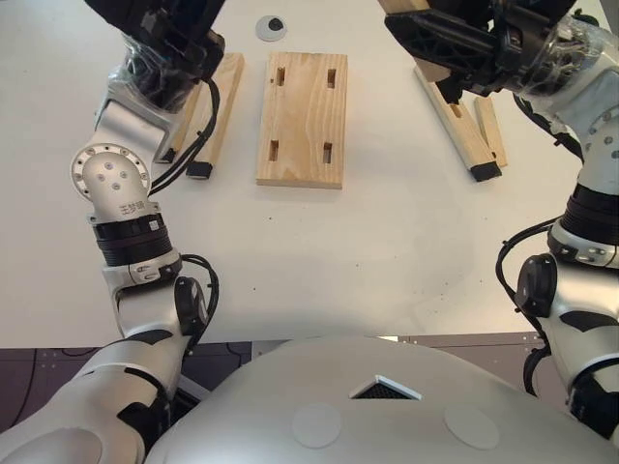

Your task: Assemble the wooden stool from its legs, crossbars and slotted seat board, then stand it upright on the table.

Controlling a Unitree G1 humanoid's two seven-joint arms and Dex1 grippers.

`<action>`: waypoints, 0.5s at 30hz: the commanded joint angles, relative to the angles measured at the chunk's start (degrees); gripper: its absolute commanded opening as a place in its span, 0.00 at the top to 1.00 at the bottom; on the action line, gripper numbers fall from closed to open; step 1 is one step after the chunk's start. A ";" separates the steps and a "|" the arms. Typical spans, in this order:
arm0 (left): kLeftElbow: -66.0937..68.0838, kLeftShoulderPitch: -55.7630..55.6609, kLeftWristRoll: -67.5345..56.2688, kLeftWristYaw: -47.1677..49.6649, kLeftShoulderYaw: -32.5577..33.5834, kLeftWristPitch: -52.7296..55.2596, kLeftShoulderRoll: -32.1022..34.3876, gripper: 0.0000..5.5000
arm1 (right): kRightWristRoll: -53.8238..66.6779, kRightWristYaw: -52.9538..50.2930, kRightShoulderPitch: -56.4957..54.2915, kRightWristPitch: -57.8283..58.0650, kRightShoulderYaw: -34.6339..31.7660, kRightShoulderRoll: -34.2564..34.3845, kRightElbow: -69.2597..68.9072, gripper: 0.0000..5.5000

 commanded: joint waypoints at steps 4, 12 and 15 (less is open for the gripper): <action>-5.92 2.01 -1.98 -0.99 -3.47 1.60 -3.90 0.39 | 5.79 -0.53 0.18 3.39 1.62 0.65 -3.88 0.63; -5.64 1.61 -4.58 -1.69 -2.62 2.37 -3.88 0.43 | 6.60 1.65 3.93 3.41 4.52 -1.10 -5.52 0.63; -4.62 1.61 -6.50 -1.74 -1.50 3.12 -4.06 0.50 | 6.88 1.42 4.17 3.42 4.35 -0.90 -5.29 0.63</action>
